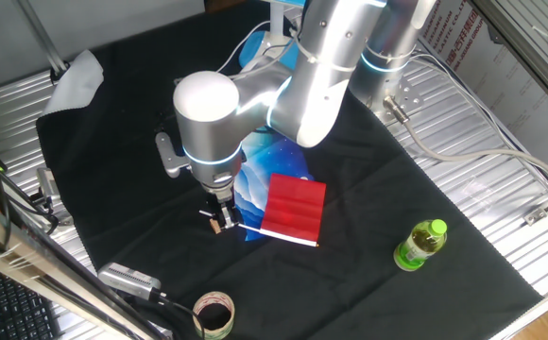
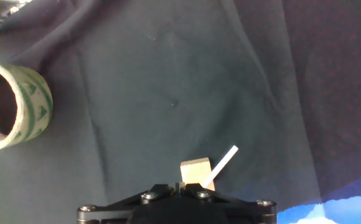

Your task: Wave the flag

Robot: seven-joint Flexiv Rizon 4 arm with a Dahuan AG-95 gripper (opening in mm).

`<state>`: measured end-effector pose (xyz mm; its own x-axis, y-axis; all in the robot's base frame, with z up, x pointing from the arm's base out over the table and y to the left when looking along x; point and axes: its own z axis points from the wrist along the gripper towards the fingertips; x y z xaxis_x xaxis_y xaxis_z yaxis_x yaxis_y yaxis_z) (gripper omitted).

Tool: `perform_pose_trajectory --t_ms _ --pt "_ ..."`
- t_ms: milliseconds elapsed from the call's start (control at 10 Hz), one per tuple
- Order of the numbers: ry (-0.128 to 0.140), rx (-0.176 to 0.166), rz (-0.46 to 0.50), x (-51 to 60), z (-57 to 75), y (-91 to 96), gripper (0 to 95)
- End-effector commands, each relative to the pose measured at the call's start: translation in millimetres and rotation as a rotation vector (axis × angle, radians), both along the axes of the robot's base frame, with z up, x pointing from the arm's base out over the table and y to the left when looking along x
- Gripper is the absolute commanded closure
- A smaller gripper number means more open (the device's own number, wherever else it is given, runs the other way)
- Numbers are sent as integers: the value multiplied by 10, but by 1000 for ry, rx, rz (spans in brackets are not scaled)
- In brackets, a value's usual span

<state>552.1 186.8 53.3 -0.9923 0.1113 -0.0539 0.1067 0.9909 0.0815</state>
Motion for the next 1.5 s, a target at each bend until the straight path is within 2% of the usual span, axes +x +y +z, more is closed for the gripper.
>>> perform_pose_trajectory --t_ms 100,300,700,1000,1200,1500 --pt "0 2 -17 2 -4 4 950" --pt "-2 1 -45 -8 13 10 950" --pt "7 8 -111 -86 129 80 950" --pt "-3 13 -129 -262 60 106 950" --pt "-4 20 -148 -302 37 115 950" --pt "-8 22 -151 -298 33 117 950"
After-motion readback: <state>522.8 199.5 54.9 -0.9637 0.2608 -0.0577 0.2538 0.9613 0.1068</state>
